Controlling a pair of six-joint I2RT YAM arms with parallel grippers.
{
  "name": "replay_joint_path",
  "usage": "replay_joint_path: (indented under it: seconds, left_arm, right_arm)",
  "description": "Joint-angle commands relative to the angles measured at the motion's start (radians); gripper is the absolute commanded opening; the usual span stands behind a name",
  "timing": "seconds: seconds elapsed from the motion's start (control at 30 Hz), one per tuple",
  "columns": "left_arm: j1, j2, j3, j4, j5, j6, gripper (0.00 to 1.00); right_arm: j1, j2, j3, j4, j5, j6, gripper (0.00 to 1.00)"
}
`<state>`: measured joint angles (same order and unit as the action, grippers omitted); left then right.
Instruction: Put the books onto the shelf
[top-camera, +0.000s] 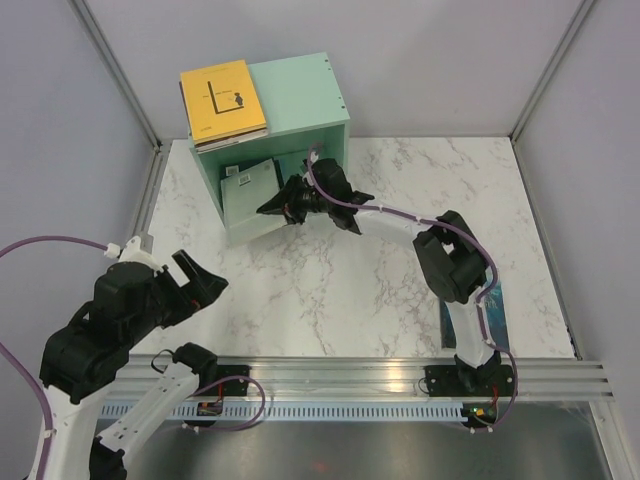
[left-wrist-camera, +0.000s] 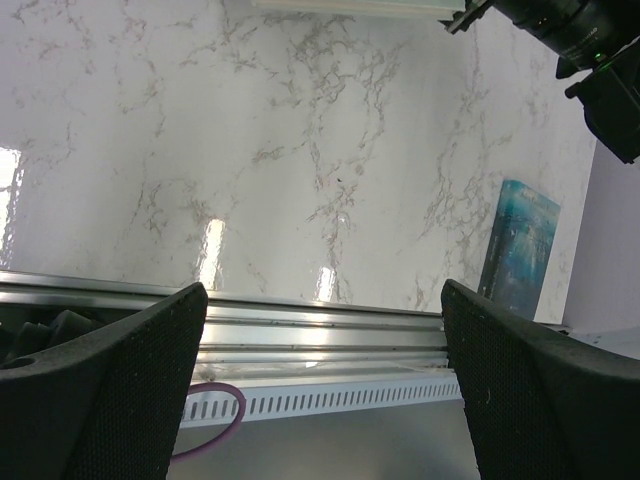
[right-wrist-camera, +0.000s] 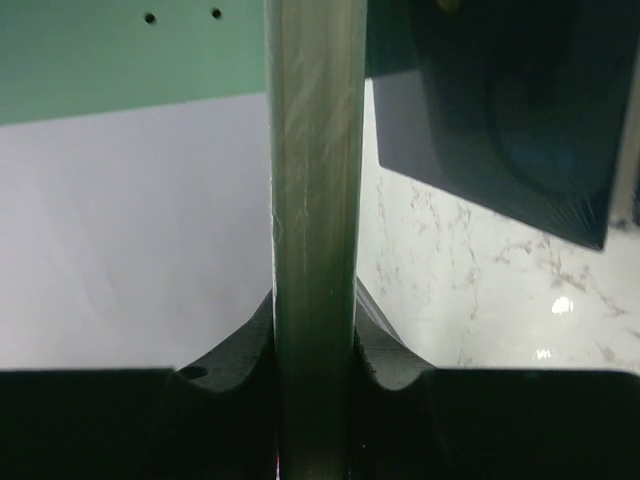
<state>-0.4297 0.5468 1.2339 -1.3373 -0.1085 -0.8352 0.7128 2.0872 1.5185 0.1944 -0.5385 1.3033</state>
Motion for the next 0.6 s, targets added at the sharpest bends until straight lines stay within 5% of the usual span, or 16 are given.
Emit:
replay_joint_path:
  seconds: [0.0, 0.43, 0.47, 0.53, 0.57]
  left_arm:
    - [-0.003, 0.001, 0.042, -0.129, -0.025, 0.042, 1.0]
    - [-0.003, 0.024, 0.061, -0.148, 0.003, 0.07, 1.0]
    - [-0.003, 0.024, 0.064, -0.151, -0.006, 0.071, 1.0]
    - [-0.004, 0.022, 0.068, -0.157, -0.014, 0.076, 1.0]
    - [-0.004, 0.022, 0.068, -0.158, -0.019, 0.077, 1.0]
  right_arm:
    - [-0.001, 0.013, 0.133, 0.088, 0.066, -0.01, 0.0]
    - [-0.006, 0.275, 0.459, -0.082, 0.203, 0.011, 0.0]
    - [-0.006, 0.281, 0.468, -0.091, 0.196, 0.013, 0.06]
    - [-0.007, 0.29, 0.485, -0.108, 0.183, 0.004, 0.35]
    - [-0.009, 0.286, 0.482, -0.136, 0.178, -0.005, 0.69]
